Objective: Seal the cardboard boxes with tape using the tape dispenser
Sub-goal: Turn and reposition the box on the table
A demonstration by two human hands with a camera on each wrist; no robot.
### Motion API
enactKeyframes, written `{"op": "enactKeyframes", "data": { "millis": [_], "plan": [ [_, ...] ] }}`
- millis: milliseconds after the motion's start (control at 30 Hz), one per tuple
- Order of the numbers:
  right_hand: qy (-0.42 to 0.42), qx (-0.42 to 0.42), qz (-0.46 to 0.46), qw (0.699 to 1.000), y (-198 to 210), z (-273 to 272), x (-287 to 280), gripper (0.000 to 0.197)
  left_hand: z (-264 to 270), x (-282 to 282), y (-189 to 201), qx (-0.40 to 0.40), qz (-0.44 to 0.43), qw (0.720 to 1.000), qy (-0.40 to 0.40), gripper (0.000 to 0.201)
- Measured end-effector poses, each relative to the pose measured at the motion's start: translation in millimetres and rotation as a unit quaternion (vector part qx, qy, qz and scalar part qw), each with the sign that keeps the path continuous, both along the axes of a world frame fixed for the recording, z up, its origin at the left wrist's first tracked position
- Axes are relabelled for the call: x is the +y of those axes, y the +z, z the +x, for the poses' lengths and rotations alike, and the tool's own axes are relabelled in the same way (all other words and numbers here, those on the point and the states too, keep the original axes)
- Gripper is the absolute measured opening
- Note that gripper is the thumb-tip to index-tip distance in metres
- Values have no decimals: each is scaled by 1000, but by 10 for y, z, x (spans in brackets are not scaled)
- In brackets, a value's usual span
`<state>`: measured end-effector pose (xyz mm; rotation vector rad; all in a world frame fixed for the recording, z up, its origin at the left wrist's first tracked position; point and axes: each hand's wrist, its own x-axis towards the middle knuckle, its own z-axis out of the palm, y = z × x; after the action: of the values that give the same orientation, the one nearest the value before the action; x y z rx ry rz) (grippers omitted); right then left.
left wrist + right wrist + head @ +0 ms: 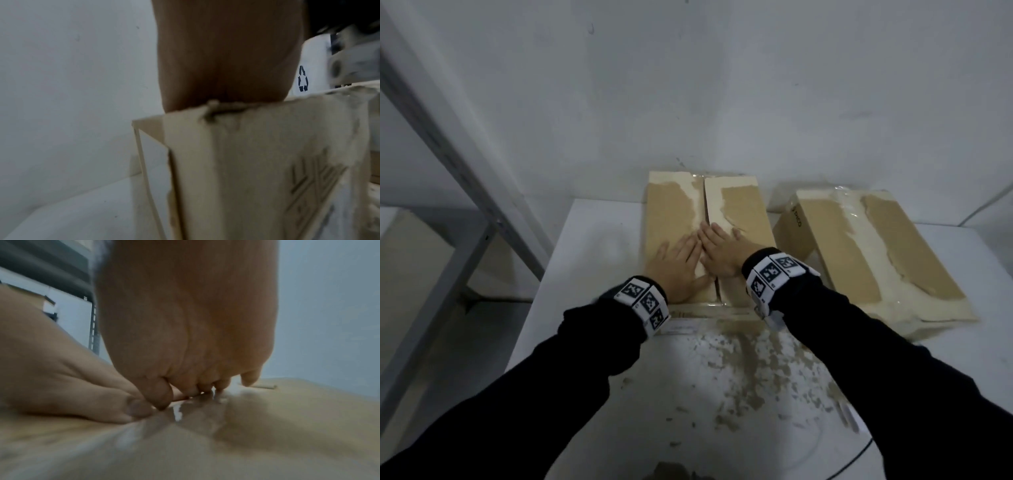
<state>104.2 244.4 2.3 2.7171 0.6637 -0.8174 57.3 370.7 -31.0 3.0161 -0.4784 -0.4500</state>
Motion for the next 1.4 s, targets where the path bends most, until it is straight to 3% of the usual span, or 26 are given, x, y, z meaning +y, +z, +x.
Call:
{"op": "enactKeyframes", "data": {
  "millis": [200,500,700,733,800,867,933,1000,1033,1100,1133,1200,1300,1400],
  "plan": [
    [-28,64,87,994,79,-663,-225,66,-34,-8,75,36,14,999,-18,75],
    [21,-94,121,988,-214,-955,-405,69,-405,103,93,30,-34,995,-93,66],
    [42,-178,123,976,-369,-1149,-431,70,-495,213,19,-28,14,986,-163,116],
    [38,-182,120,975,-376,-1151,-426,65,-489,200,-5,-36,16,987,-155,111],
    [30,-192,123,973,-393,-1165,-408,61,-515,158,-19,-49,18,988,-143,81],
    [25,-200,126,971,-412,-1172,-406,61,-542,139,-12,-54,15,989,-139,72],
    [16,-193,135,972,-376,-1223,-415,65,-576,139,13,-35,1,990,-136,88],
    [-40,-166,214,962,-300,-1315,-489,73,-613,154,19,-15,-8,989,-146,106],
    [-94,-176,286,937,-270,-1379,-566,76,-636,144,14,-17,-16,989,-148,109],
    [-217,-274,414,841,-280,-1528,-811,68,-697,115,11,-32,-15,990,-135,93],
    [-284,-346,433,782,-322,-1605,-973,60,-736,99,1,-32,-1,991,-132,79],
    [-444,-441,369,687,-432,-1746,-1335,49,-790,86,-16,-28,7,991,-130,69],
    [-684,-351,259,585,-559,-2018,-1754,58,-839,96,-28,-14,-21,992,-123,80],
    [-785,-228,254,517,-693,-2201,-2010,86,-911,58,-19,-18,-38,991,-125,89]
  ]
}}
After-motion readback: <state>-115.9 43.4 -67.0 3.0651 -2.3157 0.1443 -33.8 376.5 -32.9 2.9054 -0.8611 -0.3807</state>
